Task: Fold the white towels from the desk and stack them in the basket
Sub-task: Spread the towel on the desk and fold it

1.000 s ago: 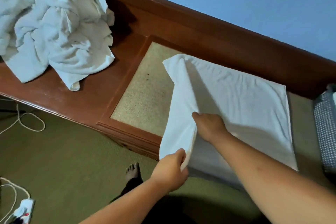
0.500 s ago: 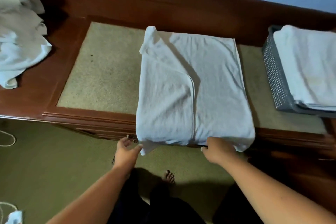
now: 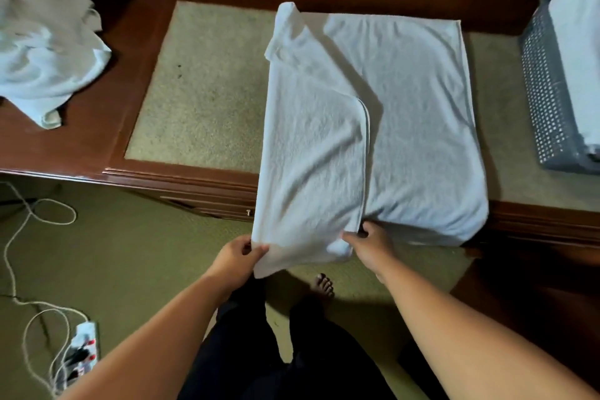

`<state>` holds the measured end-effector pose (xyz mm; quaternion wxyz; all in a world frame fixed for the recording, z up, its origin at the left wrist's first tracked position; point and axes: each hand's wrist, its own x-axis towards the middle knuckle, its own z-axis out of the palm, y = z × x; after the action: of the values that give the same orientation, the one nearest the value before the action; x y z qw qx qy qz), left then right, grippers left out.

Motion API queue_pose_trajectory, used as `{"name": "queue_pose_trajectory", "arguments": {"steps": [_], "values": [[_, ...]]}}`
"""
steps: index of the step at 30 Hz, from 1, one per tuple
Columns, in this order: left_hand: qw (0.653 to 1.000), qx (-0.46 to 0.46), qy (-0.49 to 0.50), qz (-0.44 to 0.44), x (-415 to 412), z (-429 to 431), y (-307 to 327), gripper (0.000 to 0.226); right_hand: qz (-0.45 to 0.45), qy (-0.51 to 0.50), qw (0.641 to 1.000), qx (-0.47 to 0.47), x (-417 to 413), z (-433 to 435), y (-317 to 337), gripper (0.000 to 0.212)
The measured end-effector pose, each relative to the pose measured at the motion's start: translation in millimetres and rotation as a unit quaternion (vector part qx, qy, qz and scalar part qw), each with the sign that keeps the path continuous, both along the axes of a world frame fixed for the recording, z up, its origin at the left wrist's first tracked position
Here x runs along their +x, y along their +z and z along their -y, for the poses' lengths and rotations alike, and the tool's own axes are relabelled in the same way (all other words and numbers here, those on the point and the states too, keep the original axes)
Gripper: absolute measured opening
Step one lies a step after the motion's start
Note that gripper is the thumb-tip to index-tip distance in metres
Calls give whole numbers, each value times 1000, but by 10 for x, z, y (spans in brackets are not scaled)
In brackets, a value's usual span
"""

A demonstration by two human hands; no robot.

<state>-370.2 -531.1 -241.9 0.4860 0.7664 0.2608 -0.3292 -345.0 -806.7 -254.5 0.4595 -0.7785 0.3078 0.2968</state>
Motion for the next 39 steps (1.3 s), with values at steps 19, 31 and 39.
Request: {"name": "queue_pose_trajectory", "arguments": {"steps": [19, 31, 39], "values": [[945, 271, -176, -47, 64, 73, -125, 43, 73, 263, 922, -276, -398, 60, 192, 48], [872, 257, -276, 312, 830, 535, 165, 52, 289, 400, 825, -276, 647, -285, 126, 67], [821, 332, -361, 294, 1648, 712, -233, 71, 275, 405, 821, -294, 1435, -383, -97, 73]]}}
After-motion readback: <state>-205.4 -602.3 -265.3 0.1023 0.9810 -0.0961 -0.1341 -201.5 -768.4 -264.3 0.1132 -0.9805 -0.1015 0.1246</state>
